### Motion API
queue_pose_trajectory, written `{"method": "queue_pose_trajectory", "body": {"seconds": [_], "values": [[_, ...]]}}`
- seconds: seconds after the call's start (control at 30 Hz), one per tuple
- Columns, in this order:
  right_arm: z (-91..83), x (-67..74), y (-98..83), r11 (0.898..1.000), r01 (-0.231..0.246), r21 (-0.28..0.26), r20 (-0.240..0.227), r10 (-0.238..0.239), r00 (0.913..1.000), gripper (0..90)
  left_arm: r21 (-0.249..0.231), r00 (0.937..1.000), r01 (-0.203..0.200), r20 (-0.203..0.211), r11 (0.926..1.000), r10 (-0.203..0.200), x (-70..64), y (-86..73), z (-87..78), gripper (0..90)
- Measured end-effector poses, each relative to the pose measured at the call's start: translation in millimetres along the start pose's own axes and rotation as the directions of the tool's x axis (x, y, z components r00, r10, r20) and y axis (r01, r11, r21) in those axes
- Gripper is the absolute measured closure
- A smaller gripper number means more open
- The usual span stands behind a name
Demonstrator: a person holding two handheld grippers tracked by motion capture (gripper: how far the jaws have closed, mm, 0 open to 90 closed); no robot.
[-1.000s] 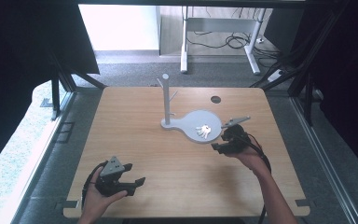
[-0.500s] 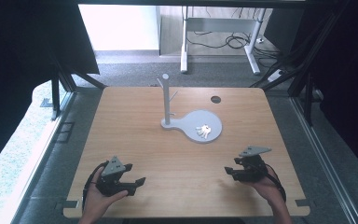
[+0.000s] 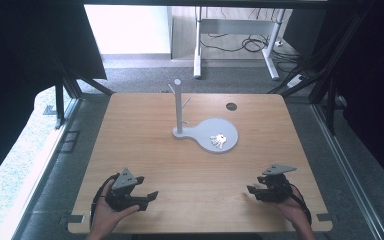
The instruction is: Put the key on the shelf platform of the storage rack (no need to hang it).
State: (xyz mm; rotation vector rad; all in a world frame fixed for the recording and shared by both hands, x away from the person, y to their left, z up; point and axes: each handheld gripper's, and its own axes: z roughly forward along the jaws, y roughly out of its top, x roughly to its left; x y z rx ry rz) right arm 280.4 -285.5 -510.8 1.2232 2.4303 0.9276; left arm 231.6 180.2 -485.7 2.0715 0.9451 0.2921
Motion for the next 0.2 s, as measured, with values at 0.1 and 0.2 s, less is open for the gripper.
{"method": "queue_pose_trajectory", "body": {"seconds": [0.1, 0.2], "values": [[0.8, 1.1, 0.3, 1.000, 0.003, -0.006, 0.004, -0.003, 1.0000, 42.1, 0.001, 1.0000, -0.002, 0.002, 1.0000, 0.002, -0.3, 0.2, 0.3, 26.7], [2.1, -0.5, -1.1, 1.000, -0.001, -0.005, 0.009, 0.001, 1.0000, 41.7, 0.004, 1.0000, -0.003, 0.001, 1.0000, 0.003, -0.9, 0.3, 1.3, 26.7]]}}
